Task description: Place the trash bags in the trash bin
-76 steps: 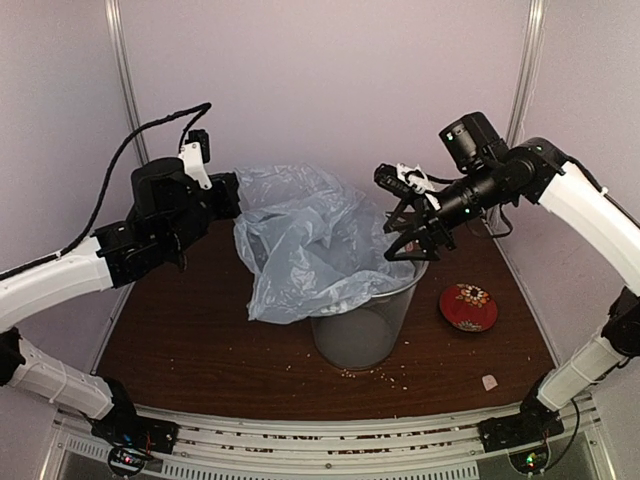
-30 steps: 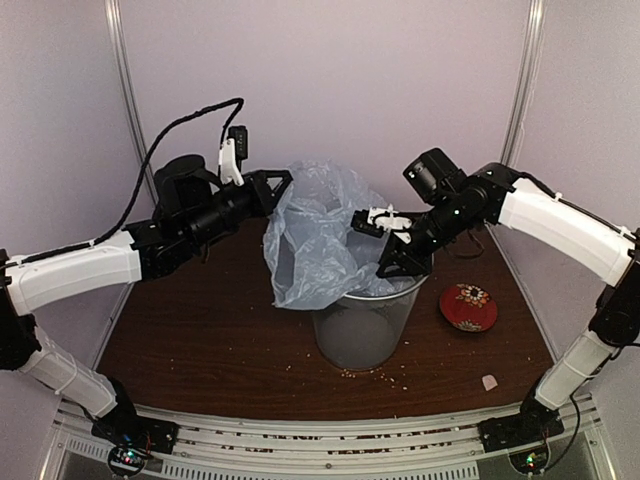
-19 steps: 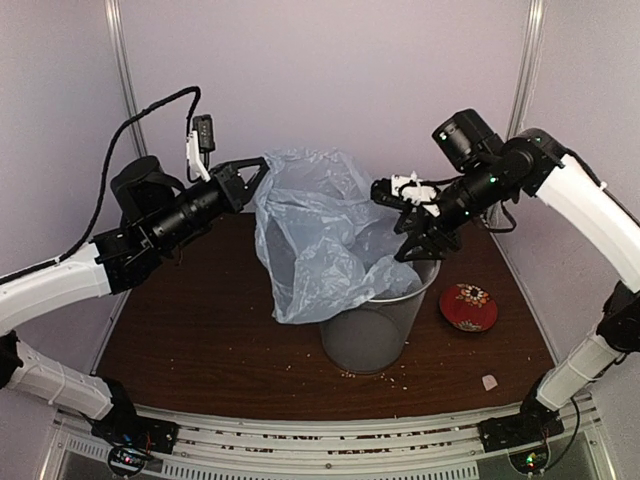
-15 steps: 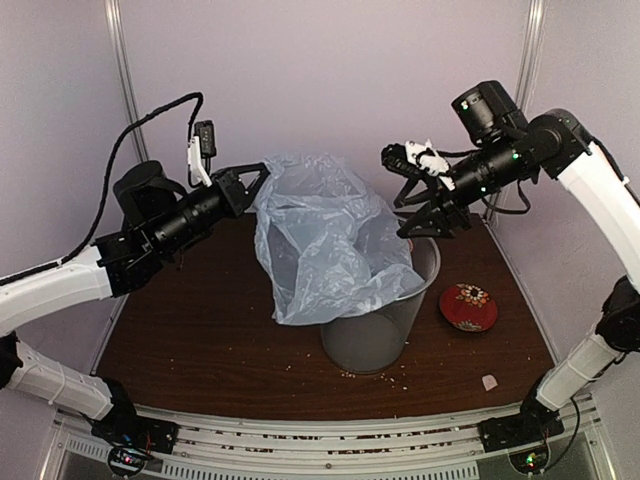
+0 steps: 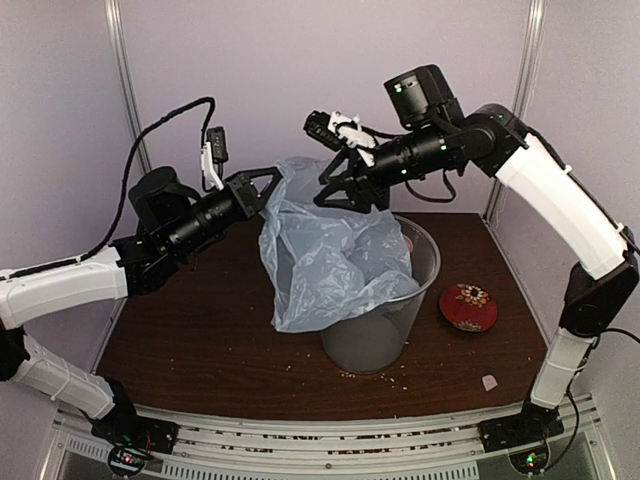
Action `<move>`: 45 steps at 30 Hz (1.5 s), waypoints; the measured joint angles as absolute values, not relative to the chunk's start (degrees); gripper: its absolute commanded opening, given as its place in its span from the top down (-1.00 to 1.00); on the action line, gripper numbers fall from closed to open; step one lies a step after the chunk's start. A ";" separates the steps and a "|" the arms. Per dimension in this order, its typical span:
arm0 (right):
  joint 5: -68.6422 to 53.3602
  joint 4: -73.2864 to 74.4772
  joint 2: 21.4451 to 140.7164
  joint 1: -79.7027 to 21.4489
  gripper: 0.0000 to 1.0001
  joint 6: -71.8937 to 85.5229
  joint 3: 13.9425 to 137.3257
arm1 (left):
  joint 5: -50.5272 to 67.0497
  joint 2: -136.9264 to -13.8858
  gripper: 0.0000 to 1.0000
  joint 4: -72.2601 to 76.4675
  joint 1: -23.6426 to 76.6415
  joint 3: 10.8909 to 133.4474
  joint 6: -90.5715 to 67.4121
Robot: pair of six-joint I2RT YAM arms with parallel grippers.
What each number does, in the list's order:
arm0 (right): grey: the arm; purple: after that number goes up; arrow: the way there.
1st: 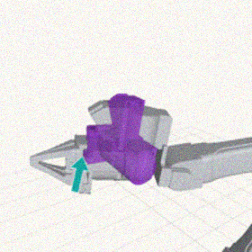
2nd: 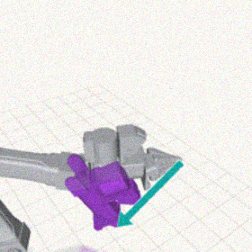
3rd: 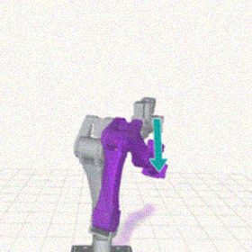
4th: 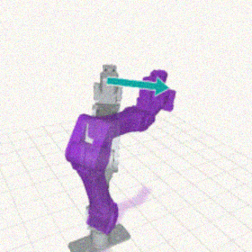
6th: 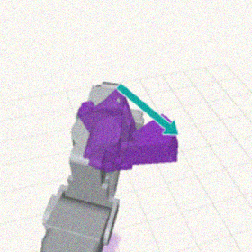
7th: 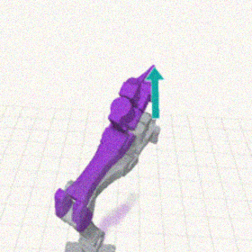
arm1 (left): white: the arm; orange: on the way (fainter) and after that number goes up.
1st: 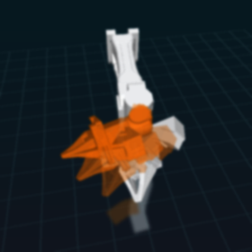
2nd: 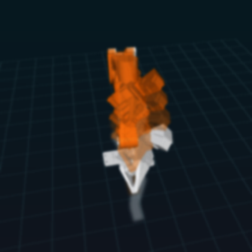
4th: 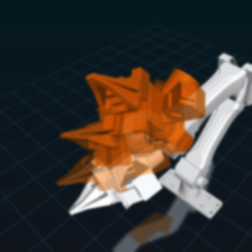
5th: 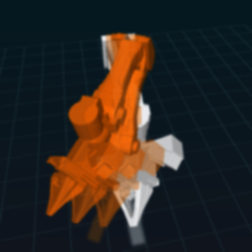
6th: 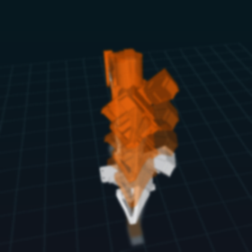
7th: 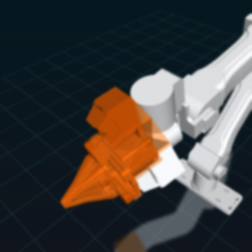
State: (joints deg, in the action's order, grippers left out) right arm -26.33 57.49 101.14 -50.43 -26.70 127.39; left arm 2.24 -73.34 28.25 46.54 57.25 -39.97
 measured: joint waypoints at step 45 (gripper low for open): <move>-31.75 34.48 66.70 -28.32 1.00 -20.93 82.28 | -5.58 -78.22 1.00 17.69 45.80 60.95 -35.44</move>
